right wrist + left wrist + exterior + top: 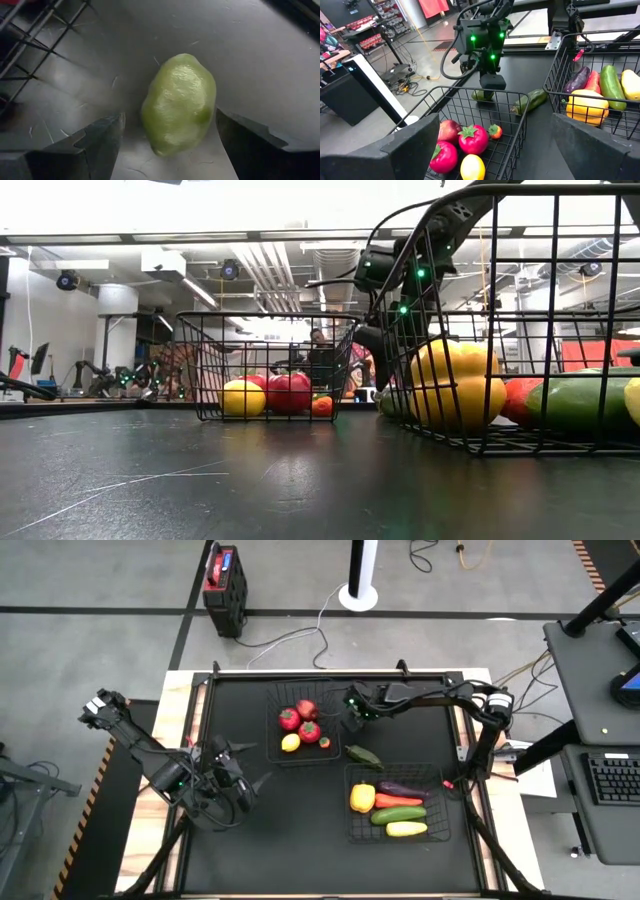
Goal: Sort produce into baskets
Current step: Put the green lime into the top black wire basket
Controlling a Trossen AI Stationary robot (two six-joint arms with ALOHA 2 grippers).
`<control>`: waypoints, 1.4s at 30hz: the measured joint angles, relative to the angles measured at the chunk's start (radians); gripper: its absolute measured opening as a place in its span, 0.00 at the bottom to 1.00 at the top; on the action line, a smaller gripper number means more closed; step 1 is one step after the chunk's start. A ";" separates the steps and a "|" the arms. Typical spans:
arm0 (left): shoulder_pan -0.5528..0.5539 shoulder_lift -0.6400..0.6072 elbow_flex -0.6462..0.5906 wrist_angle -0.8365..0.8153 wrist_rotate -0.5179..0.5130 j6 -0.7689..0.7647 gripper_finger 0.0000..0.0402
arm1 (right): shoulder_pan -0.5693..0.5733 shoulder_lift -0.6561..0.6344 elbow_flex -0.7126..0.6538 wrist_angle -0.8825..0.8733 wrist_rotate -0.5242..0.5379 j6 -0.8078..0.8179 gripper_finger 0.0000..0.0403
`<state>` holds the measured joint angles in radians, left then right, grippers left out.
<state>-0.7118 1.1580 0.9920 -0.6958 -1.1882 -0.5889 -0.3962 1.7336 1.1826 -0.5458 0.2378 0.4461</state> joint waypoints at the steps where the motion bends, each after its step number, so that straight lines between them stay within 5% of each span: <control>1: 0.000 0.000 0.000 0.000 0.000 0.000 0.90 | 0.000 0.000 -0.005 0.010 0.000 0.002 0.75; 21: 0.000 0.000 0.000 0.000 0.001 0.000 0.90 | -0.001 0.000 -0.058 0.066 0.025 0.007 0.74; 42: 0.000 0.000 0.000 0.000 0.002 0.000 0.90 | -0.002 -0.037 -0.051 0.008 0.025 0.007 0.54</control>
<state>-0.7120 1.1582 0.9920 -0.6956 -1.1862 -0.5892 -0.3977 1.6969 1.1313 -0.5377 0.2630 0.4534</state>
